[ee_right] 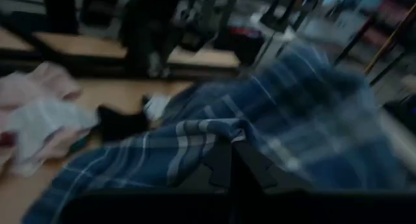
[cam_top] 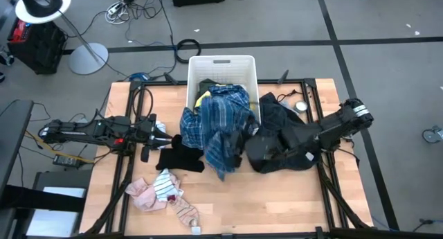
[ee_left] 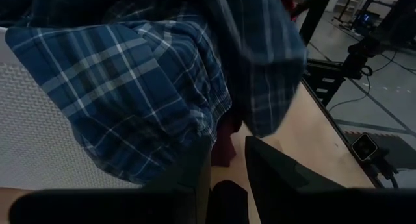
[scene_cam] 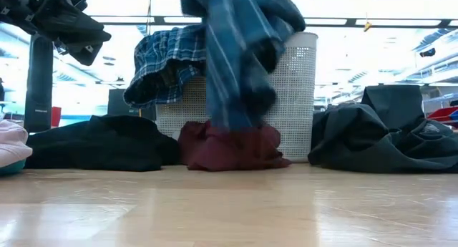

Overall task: Sort clothes
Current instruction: Put the blue long pants into the laundry bin

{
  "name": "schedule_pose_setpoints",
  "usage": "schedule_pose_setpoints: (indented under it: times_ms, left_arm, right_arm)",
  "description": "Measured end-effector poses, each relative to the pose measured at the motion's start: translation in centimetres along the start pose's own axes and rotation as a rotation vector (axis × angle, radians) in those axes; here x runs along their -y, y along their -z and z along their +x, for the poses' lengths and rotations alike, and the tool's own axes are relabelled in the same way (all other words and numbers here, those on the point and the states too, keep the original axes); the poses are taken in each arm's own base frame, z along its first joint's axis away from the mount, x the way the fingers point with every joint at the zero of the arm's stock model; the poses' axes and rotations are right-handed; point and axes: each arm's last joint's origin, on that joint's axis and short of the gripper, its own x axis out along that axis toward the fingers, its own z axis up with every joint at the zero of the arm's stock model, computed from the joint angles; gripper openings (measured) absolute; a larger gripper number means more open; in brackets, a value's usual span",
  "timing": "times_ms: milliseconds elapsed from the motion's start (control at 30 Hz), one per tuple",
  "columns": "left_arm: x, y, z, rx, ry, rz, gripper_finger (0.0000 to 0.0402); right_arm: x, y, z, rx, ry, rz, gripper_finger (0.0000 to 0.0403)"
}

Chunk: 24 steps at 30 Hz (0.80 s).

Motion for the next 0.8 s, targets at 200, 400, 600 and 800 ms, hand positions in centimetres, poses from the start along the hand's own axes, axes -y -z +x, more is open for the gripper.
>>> schedule_pose_setpoints:
  times_ms: [200, 400, 600, 800]
  left_arm:
    - [0.0, 0.0, 0.0, -0.005, -0.001, 0.003, 0.0102]
    - [0.0, 0.1, 0.0, -0.011, -0.002, 0.008, 0.0102]
    - [0.0, 0.2, 0.0, -0.018, -0.004, 0.009, 0.0102]
    - [0.0, 0.2, 0.0, -0.019, -0.004, 0.023, 0.0102]
  right_arm:
    - [4.5, -5.3, 0.0, 0.099, 0.053, -0.08, 0.0001]
    - [10.3, -8.5, 0.7, 0.166, 0.117, -0.061, 0.0]
    - [16.5, -9.5, 2.2, 0.208, 0.188, -0.01, 0.0]
    - [21.7, -8.1, 4.3, 0.173, 0.198, 0.121, 0.0]
